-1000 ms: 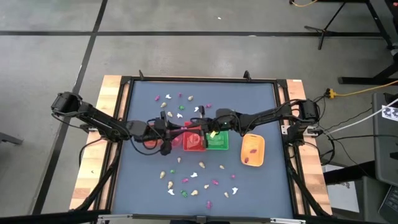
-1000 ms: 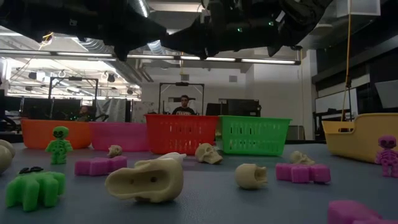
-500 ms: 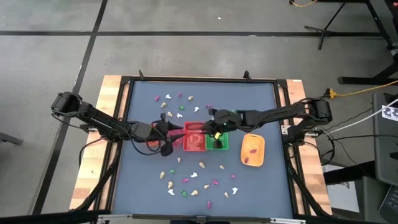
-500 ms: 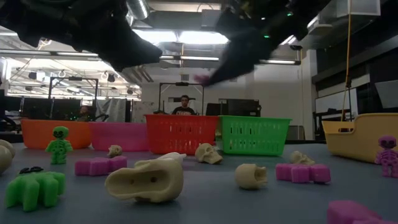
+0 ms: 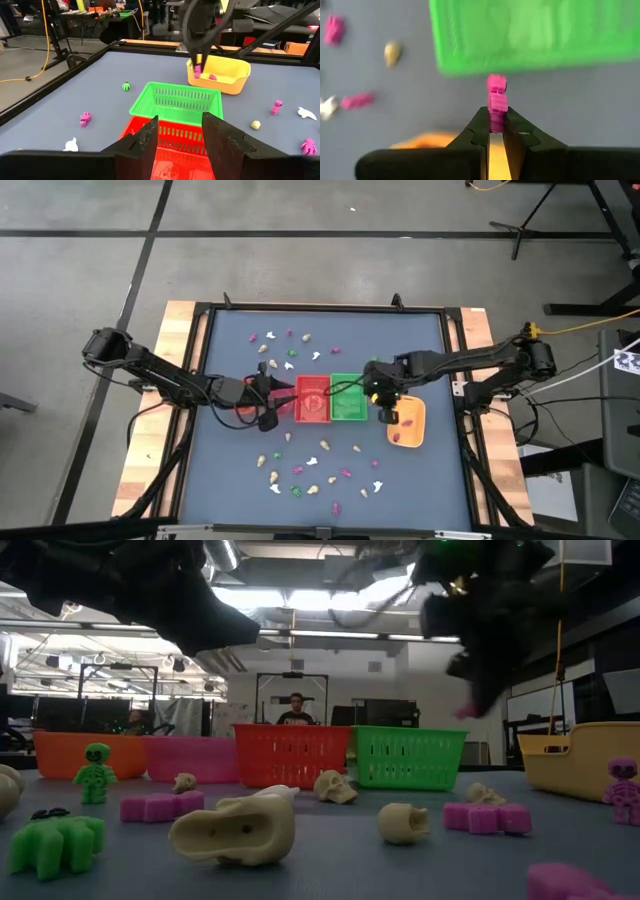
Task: Sort Halloween decoration
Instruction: Put the pink skeleton toy into the yellow bin
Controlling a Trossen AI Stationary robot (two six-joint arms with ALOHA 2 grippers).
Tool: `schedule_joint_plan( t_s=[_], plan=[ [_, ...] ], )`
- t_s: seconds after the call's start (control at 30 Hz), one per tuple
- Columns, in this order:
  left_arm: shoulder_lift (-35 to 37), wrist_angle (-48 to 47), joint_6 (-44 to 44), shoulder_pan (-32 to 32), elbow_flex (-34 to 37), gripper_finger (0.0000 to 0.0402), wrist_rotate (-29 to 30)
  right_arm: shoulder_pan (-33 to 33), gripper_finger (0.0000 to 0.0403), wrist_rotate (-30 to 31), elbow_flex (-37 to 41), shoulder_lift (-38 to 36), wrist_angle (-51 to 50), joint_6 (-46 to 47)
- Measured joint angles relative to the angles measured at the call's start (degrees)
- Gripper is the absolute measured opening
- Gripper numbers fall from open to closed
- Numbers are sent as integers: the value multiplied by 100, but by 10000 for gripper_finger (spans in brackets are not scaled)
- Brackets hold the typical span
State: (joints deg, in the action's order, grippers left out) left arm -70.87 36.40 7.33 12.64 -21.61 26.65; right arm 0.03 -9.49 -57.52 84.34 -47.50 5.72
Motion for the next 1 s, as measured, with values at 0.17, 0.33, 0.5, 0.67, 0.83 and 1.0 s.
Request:
schedule_joint_plan(
  t_s=[0.17,0.33,0.5,0.67,0.83,1.0],
  plan=[
    [0,2,0,0,0,136,-1,0,30,-517,0,2,-925,265],
    [0,2,-2,0,0,136,-1,0,30,-514,0,2,-1562,454],
    [0,2,-2,0,0,136,-1,0,31,-514,0,2,-1604,454],
    [0,2,-3,0,0,136,-1,-2,31,-514,0,2,-1596,454],
    [0,2,-4,0,0,136,-1,-7,31,-514,0,2,-1605,455],
    [0,2,-4,0,0,136,-1,-7,48,-512,0,2,-1605,633]
  ],
)
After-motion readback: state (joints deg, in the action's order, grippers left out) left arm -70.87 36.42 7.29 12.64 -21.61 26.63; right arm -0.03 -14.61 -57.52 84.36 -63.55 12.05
